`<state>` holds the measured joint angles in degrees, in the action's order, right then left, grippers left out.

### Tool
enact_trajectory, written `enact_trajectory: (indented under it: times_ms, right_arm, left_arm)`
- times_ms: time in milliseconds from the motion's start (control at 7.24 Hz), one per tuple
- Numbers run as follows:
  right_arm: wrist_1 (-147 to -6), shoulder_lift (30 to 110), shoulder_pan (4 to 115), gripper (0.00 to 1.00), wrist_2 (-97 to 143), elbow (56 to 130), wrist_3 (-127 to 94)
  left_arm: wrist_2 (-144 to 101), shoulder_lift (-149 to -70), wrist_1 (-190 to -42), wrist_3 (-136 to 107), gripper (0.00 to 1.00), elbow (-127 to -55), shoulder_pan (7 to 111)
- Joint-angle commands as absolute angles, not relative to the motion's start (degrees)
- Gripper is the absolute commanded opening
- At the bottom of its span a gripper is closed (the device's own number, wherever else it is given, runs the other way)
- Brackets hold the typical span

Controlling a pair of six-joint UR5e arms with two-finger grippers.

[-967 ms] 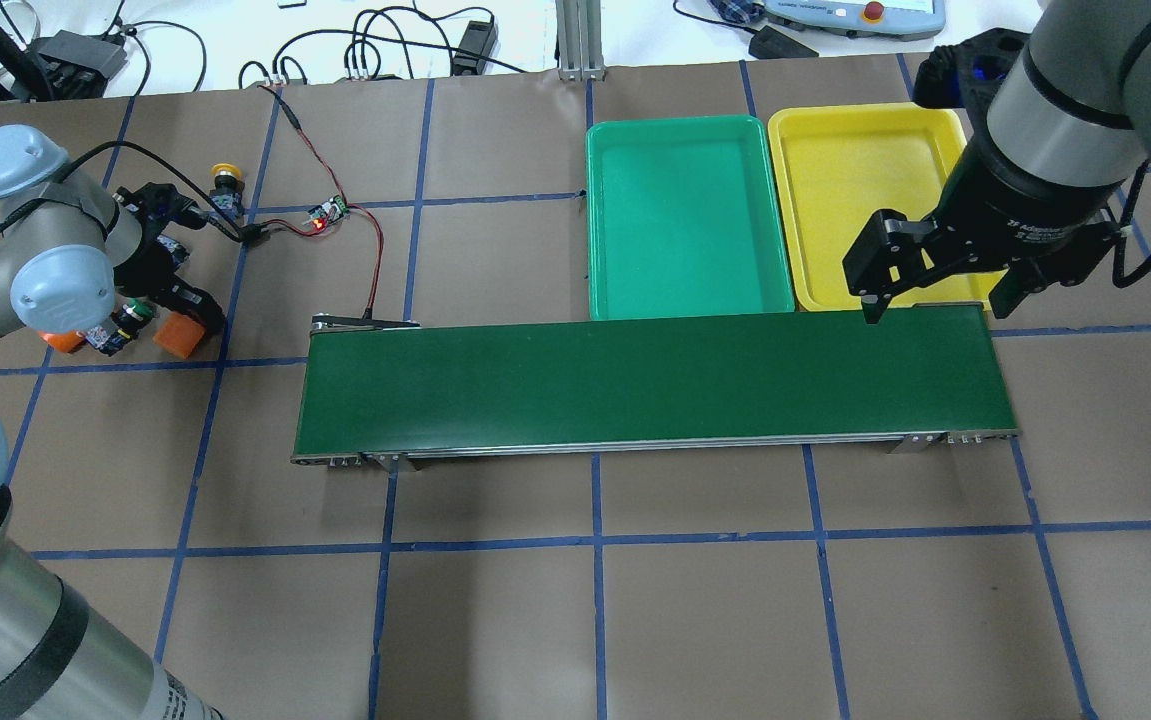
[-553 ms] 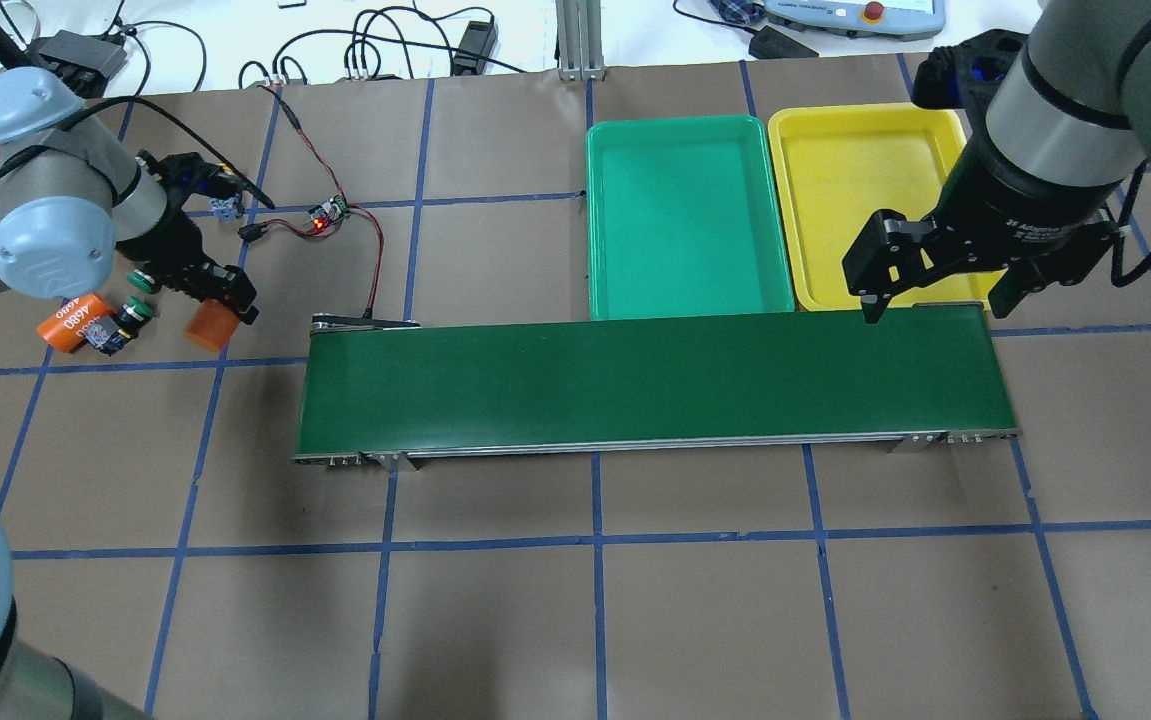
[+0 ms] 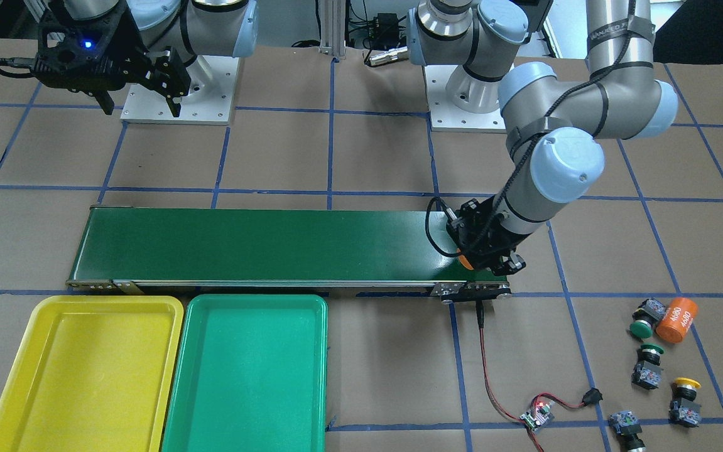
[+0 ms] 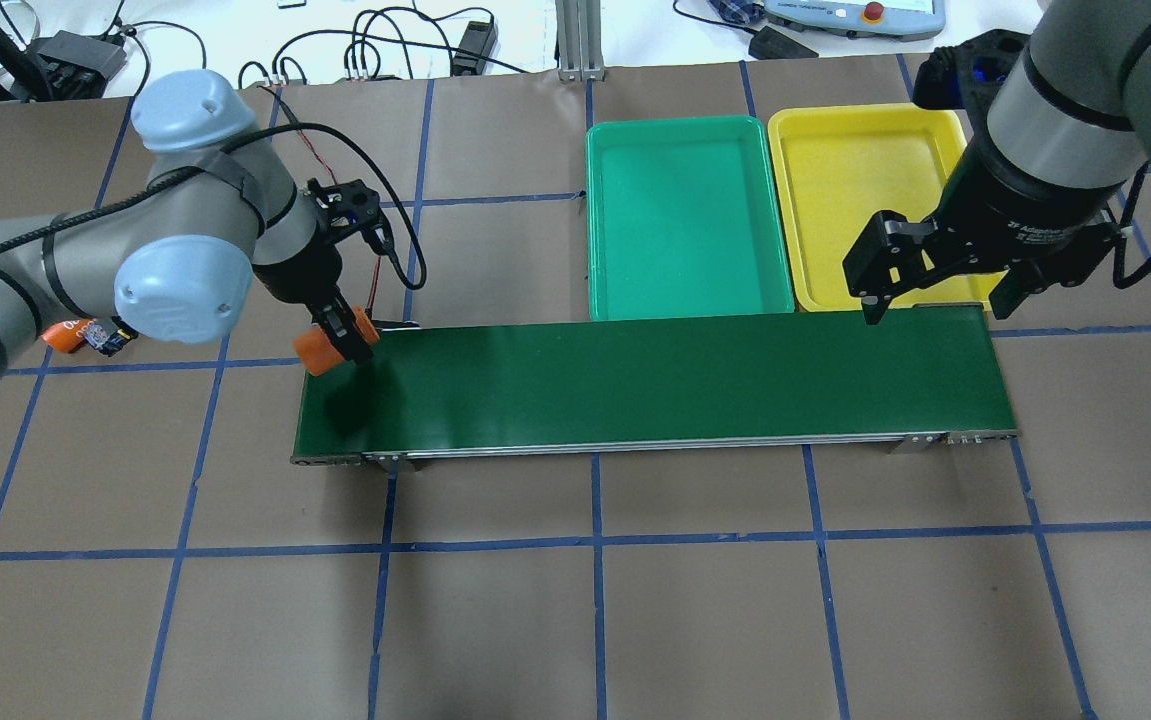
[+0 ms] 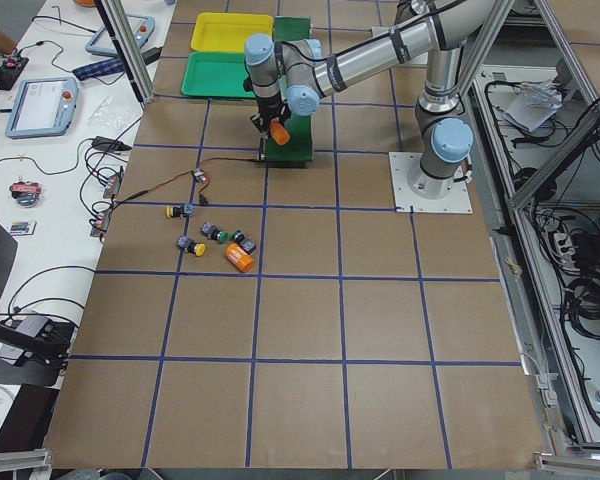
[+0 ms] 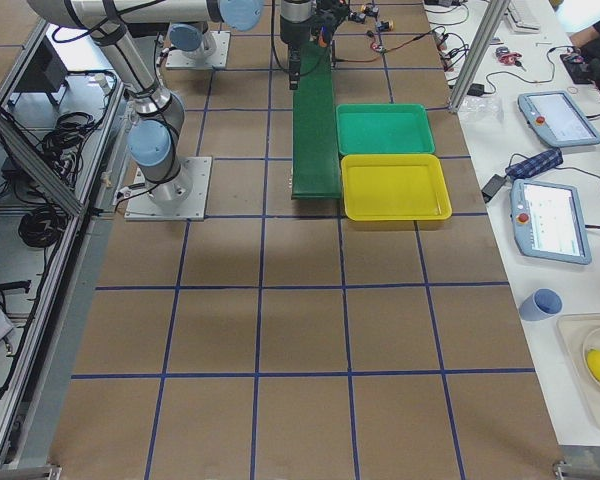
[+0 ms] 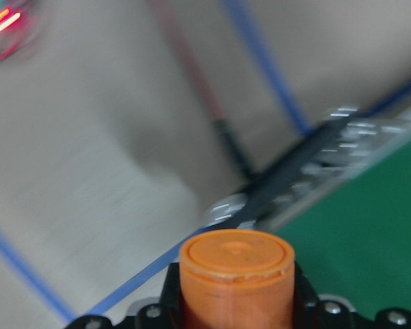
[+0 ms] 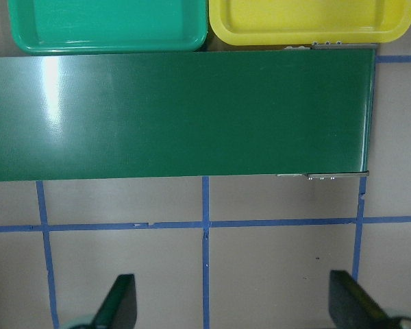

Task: Sort buttons by color to trays
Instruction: 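Carry the orange cylinder onto the belt start and release it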

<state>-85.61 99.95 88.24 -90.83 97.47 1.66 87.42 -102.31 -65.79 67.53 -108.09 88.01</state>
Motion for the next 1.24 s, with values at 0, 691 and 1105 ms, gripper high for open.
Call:
enact_trajectory:
  times_ms: [0,691,1105]
  right_arm:
    - [-85.6,100.0,88.2,1.00,-90.8,97.5,1.2]
    - [-85.5,100.0,88.2,1.00,-91.0,97.5,1.8]
    - [-85.4,100.0,88.2,1.00,-90.9,97.6,1.0]
  left_arm:
    - [87.5,-99.8,-63.6,76.7,0.00,-112.1,89.1]
    - [87.6,-97.7,-58.6,79.1,1.00,-113.0,89.9]
    - [88.8,-94.6,-72.5,73.5,1.00,-105.7,85.4]
